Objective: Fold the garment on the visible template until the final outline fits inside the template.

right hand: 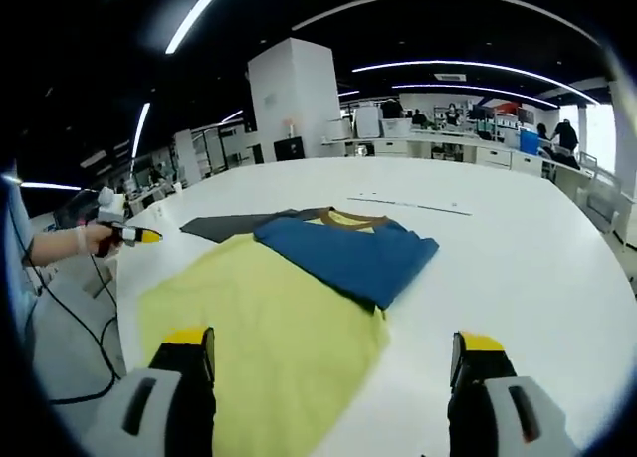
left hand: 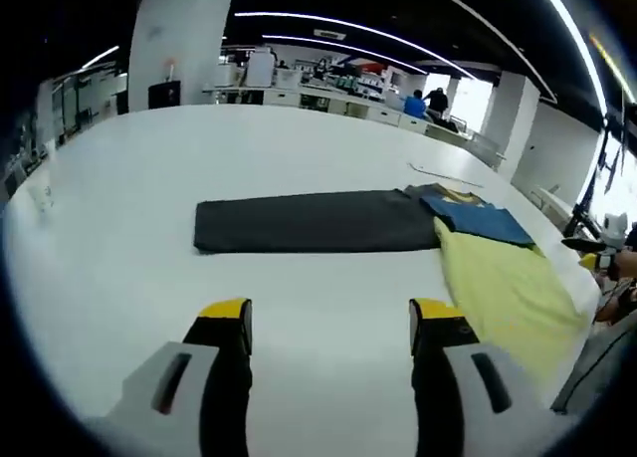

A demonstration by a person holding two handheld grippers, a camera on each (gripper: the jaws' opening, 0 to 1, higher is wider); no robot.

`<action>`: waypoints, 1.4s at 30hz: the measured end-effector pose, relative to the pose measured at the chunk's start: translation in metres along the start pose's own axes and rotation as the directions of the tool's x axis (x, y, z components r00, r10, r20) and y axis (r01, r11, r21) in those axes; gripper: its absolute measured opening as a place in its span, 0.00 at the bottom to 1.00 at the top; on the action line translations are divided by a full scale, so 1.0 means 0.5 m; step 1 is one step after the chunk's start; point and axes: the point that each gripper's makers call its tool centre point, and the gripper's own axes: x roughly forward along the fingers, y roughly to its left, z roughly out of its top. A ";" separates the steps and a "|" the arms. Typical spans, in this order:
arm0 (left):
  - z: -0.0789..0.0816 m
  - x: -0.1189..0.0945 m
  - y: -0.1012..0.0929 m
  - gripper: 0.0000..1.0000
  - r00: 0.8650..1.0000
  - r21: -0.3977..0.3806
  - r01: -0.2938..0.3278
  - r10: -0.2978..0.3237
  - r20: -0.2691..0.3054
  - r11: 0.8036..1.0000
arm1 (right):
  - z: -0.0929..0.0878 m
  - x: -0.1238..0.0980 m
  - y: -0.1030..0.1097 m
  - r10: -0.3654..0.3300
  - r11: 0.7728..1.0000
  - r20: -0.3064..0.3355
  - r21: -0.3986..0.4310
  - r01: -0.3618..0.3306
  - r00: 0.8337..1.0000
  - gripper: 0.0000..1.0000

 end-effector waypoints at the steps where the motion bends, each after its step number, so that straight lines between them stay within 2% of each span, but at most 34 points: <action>1: 0.005 0.006 0.014 0.62 1.000 0.031 -0.021 0.021 -0.001 0.999 | 0.000 -0.003 -0.002 -0.002 1.000 0.009 0.012 0.002 1.000 1.00; 2: 0.015 0.016 0.038 0.62 0.998 0.039 -0.067 0.066 0.014 0.997 | -0.002 -0.005 -0.003 0.001 1.000 0.006 0.014 -0.001 1.000 1.00; 4: 0.026 0.039 0.066 0.64 0.995 -0.023 -0.095 0.096 0.016 0.995 | -0.008 -0.010 -0.005 -0.004 1.000 -0.005 0.005 0.004 1.000 0.99; 5: 0.036 0.047 0.078 0.64 0.993 -0.038 -0.111 0.113 0.038 0.993 | -0.011 -0.013 -0.006 -0.006 1.000 -0.010 0.002 0.006 1.000 0.99; 8: 0.033 0.081 0.115 0.58 0.987 -0.060 -0.157 0.159 0.022 0.986 | -0.019 -0.022 -0.009 -0.013 1.000 -0.018 0.006 0.013 1.000 0.99; 9: 0.028 0.100 0.131 0.57 0.988 -0.058 -0.152 0.154 0.022 0.987 | -0.022 -0.027 -0.009 -0.012 1.000 -0.022 0.014 0.013 1.000 0.99; 12: 0.018 0.128 0.149 0.57 0.988 -0.095 -0.153 0.155 0.008 0.984 | -0.026 -0.038 -0.012 -0.025 0.999 -0.021 0.023 0.026 0.999 0.99; 17: 0.009 0.137 0.175 0.41 0.975 -0.139 -0.219 0.222 0.002 0.966 | -0.042 -0.054 -0.015 -0.046 0.998 -0.031 0.038 0.047 0.998 0.99; 20: -0.001 0.137 0.183 0.37 0.968 -0.154 -0.248 0.249 -0.012 0.956 | -0.053 -0.060 -0.011 -0.051 0.997 -0.034 0.047 0.053 0.998 0.98; 23: -0.003 0.142 0.186 0.31 0.970 -0.180 -0.240 0.244 -0.001 0.954 | -0.059 -0.062 -0.010 -0.049 0.997 -0.034 0.054 0.051 0.998 0.98; 25: -0.003 0.141 0.183 0.22 0.971 -0.157 -0.236 0.238 -0.004 0.959 | -0.062 -0.066 -0.011 -0.052 0.997 -0.032 0.055 0.054 0.998 0.98; 28: -0.004 0.136 0.205 0.12 0.966 -0.268 -0.247 0.257 0.004 0.931 | -0.067 -0.068 -0.014 -0.054 0.996 -0.034 0.065 0.056 0.998 0.98; 30: -0.005 0.134 0.215 0.07 0.968 -0.294 -0.241 0.250 -0.009 0.925 | -0.067 -0.071 -0.015 -0.055 0.996 -0.037 0.062 0.058 0.998 0.98; 33: 0.001 0.137 0.214 0.01 0.974 -0.303 -0.220 0.228 -0.008 0.927 | -0.062 -0.077 -0.023 -0.063 0.996 -0.024 0.068 0.064 0.998 0.98; 36: 0.011 0.131 0.208 0.01 0.975 -0.319 -0.209 0.221 -0.001 0.924 | -0.064 -0.081 -0.030 -0.070 0.995 -0.024 0.072 0.072 0.997 0.98; 39: 0.037 0.125 0.193 0.00 0.980 -0.301 -0.180 0.197 0.026 0.936 | -0.057 -0.085 -0.035 -0.079 0.994 -0.006 0.078 0.079 0.997 0.97; 42: 0.057 0.122 0.176 0.00 0.985 -0.270 -0.156 0.169 0.025 0.950 | -0.056 -0.087 -0.038 -0.085 0.993 0.004 0.080 0.084 0.996 0.98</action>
